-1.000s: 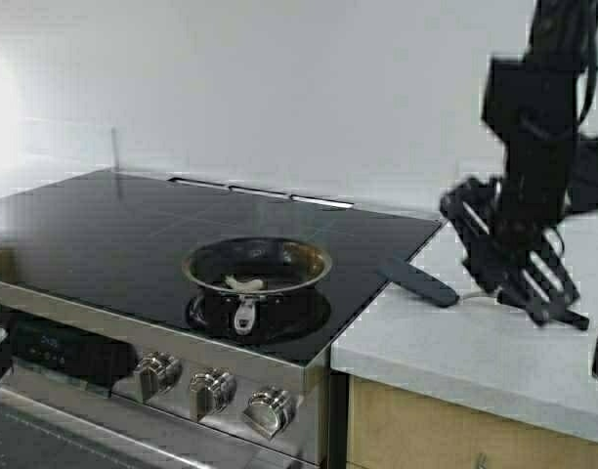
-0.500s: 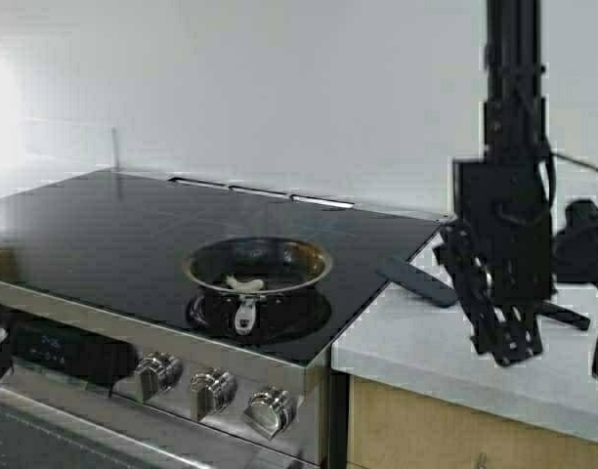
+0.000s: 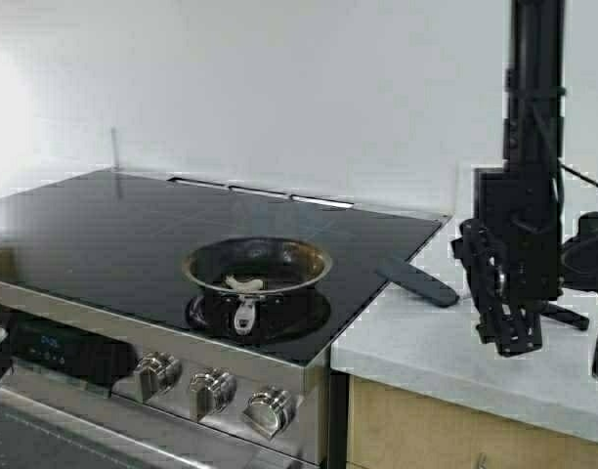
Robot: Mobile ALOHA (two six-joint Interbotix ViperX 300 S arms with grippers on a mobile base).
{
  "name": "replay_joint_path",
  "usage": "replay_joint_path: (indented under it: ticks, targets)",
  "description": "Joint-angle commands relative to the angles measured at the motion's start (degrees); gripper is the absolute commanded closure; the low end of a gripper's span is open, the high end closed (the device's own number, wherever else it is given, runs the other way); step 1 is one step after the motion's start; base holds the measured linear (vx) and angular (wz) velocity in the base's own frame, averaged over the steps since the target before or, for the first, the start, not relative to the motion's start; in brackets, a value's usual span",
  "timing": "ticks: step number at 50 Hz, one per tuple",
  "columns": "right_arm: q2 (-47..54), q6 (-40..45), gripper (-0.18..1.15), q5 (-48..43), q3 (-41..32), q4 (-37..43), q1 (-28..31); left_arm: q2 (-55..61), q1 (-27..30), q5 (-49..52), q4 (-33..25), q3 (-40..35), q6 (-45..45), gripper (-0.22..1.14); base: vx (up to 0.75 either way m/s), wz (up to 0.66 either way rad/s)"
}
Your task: Add oil to the pan and cook the shrimp and serve it
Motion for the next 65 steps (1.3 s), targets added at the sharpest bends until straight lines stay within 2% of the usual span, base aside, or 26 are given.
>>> replay_joint_path:
  ticks: [1,12,34,65]
  targets:
    - [0.35,0.44,-0.07,-0.18,-3.34,-5.36,-3.87,0.26,0.09,0.0,0.09,-0.79,0.0,0.88,0.0,0.0]
    - [3.34,3.96,-0.07,2.2,-7.38,-8.26,-7.29,0.26,0.09,0.26,0.09,-0.88,0.0,0.88,0.0,0.0]
    - [6.86,6.24,-0.07,6.15,-15.21,-9.32,-9.05,0.26,0.09,0.35,0.09,-0.88,-0.09,0.88,0.0,0.0]
    - [8.96,4.31,-0.07,11.07,-22.24,-4.39,-9.4,0.26,0.0,0.35,0.09,-0.88,-0.09,0.88,0.0,0.0]
